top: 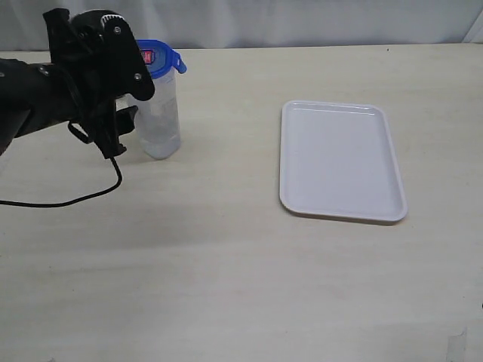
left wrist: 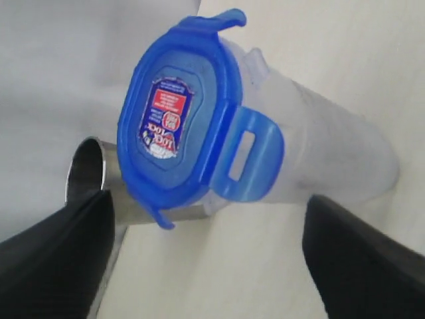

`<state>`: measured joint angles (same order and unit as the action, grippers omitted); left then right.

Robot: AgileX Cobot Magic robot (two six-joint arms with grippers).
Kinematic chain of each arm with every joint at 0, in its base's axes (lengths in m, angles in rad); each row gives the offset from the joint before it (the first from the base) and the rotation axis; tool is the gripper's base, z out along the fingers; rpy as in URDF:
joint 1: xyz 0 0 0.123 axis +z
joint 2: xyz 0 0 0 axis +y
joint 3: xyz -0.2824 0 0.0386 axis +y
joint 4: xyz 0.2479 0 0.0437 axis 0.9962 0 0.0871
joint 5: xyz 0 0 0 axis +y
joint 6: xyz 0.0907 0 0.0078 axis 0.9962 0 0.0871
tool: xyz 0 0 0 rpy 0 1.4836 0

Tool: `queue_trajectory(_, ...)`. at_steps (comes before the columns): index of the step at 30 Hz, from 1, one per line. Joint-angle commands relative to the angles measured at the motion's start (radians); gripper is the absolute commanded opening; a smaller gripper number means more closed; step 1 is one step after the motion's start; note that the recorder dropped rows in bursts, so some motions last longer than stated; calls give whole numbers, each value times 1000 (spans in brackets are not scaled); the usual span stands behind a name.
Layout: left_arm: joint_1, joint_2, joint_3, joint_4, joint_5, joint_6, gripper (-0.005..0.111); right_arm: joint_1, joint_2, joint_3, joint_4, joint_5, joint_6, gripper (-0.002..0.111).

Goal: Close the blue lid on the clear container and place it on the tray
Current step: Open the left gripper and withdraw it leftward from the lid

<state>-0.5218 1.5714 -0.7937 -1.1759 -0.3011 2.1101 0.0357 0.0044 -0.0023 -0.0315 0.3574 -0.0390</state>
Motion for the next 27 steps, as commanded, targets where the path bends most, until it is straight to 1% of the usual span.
queue_trajectory(1, -2, -7, 2, -88, -65, 32, 74, 2, -4, 2, 2, -11, 2, 4)
queue_trajectory(6, -2, -7, 2, -177, -112, 32, 74, 2, -4, 2, 2, -11, 2, 4)
queue_trajectory(12, -2, -7, 2, -243, -145, 32, 74, 2, -4, 2, 2, -11, 2, 4)
queue_trajectory(17, -2, -7, 2, -283, -216, 32, 74, 2, -4, 2, 2, -11, 2, 4)
queue_trajectory(24, -2, -7, 2, -328, -239, 32, 74, 2, -4, 2, 2, -11, 2, 4)
queue_trajectory(27, -2, -7, 2, -343, -279, 32, 74, 2, -4, 2, 2, -11, 2, 4)
